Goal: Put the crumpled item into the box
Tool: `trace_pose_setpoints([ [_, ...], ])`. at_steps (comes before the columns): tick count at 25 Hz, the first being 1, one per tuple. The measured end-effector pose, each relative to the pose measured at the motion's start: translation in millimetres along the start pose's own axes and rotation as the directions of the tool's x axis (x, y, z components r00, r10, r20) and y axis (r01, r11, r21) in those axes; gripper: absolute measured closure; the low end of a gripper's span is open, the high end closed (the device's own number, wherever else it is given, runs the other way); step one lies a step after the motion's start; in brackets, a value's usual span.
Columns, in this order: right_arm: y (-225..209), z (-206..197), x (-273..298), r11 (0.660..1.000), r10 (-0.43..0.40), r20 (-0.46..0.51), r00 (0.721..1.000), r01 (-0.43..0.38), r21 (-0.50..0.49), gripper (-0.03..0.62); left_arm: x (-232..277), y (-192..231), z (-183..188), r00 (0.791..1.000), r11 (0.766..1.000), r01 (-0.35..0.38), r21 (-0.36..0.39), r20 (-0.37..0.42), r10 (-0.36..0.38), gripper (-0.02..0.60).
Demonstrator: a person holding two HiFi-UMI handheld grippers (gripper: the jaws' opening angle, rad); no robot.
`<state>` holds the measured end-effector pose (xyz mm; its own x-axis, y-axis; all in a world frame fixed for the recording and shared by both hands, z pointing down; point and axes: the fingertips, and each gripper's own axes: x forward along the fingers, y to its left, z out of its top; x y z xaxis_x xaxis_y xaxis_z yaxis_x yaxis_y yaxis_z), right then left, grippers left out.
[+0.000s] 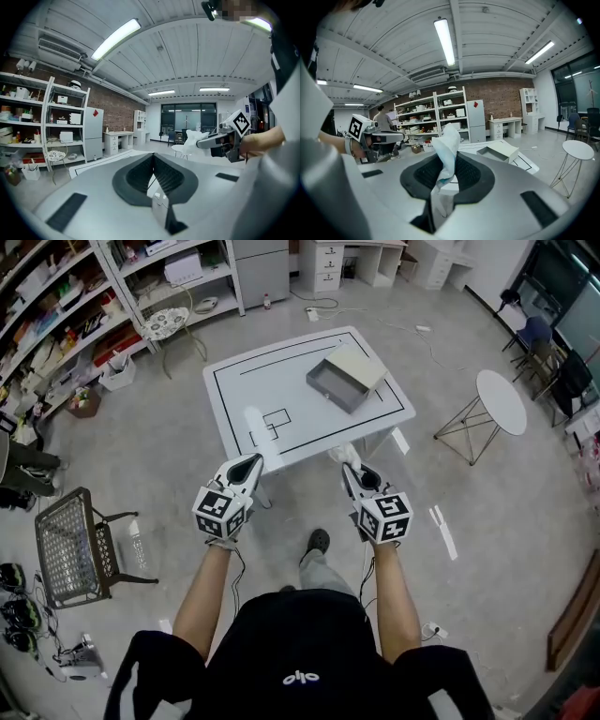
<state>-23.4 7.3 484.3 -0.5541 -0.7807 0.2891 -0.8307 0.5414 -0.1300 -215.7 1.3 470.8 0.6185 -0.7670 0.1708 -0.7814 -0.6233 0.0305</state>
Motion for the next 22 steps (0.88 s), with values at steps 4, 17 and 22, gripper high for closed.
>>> trace_pose_setpoints([
  [4,-35,19,27,1.0,0.008,-0.002,1.0,-0.008,0.006,0.521,40,17,15,1.0,1.0,-0.012,-0.005,0.005,0.012,0.574],
  [17,-146,38,75,0.999,0.011,0.026,1.0,-0.012,0.046,0.52,157,32,32,1.0,0.999,-0.014,0.031,-0.014,0.014,0.574],
  [22,-174,39,78,0.998,0.002,0.023,1.0,-0.004,0.066,0.52,185,27,38,1.0,0.999,-0.005,0.038,-0.021,0.006,0.574],
])
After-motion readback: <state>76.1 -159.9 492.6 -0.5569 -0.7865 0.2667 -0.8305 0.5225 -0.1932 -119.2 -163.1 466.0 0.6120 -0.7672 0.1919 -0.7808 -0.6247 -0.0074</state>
